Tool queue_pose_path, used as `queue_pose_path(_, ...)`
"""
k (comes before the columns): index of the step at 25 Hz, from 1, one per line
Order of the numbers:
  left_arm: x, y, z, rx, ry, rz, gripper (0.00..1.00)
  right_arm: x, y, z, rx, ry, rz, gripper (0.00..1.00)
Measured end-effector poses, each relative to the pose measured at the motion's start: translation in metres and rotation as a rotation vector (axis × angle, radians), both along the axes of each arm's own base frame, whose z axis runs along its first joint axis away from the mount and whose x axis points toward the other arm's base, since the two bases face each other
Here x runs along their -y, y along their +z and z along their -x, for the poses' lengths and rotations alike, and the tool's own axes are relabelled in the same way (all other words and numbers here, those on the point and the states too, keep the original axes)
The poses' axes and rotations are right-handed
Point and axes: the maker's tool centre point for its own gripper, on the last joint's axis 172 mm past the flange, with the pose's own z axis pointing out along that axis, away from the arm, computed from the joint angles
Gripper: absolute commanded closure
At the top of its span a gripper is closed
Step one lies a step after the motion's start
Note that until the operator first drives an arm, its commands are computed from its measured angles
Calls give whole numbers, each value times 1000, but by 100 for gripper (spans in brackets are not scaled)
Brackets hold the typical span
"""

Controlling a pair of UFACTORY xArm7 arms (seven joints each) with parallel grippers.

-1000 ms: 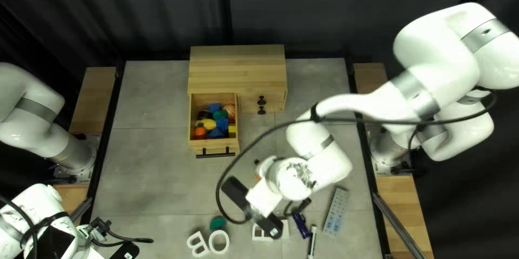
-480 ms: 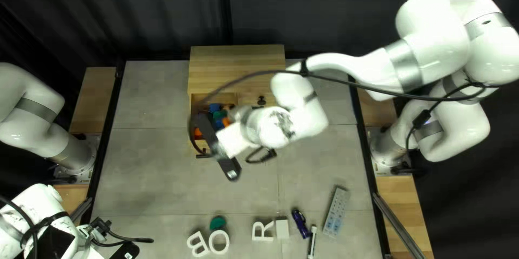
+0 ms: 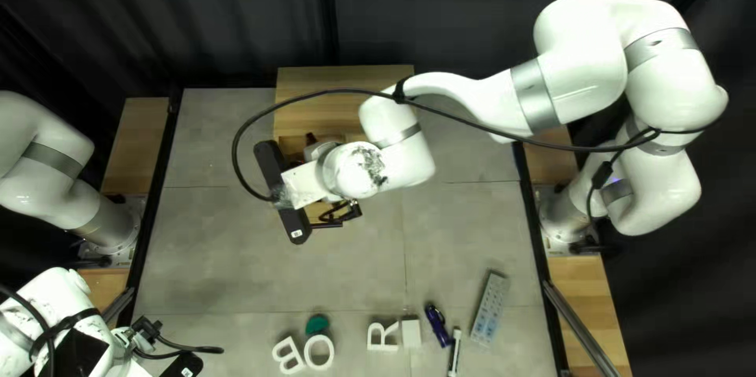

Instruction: Open drawers and place objects into drawer and close

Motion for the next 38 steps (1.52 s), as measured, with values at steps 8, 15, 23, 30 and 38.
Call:
queue_pose_path(8, 0, 0, 0, 0, 0, 0, 0, -95, -22, 88, -179, -301, -44, 0)
queue_pose_path(15, 0, 0, 0, 0, 0, 0, 0, -178, -56, 173, -182, -639, -68, 0)
queue_pose_path(23, 0, 0, 0, 0, 0, 0, 0, -222, -97, 232, 16, -958, -95, 0)
queue_pose_path(30, 0, 0, 0, 0, 0, 0, 0, -226, -114, 240, 144, -1110, -139, 0)
queue_pose_path(38, 0, 0, 0, 0, 0, 0, 0, -240, -137, 220, 188, -1080, -225, 0)
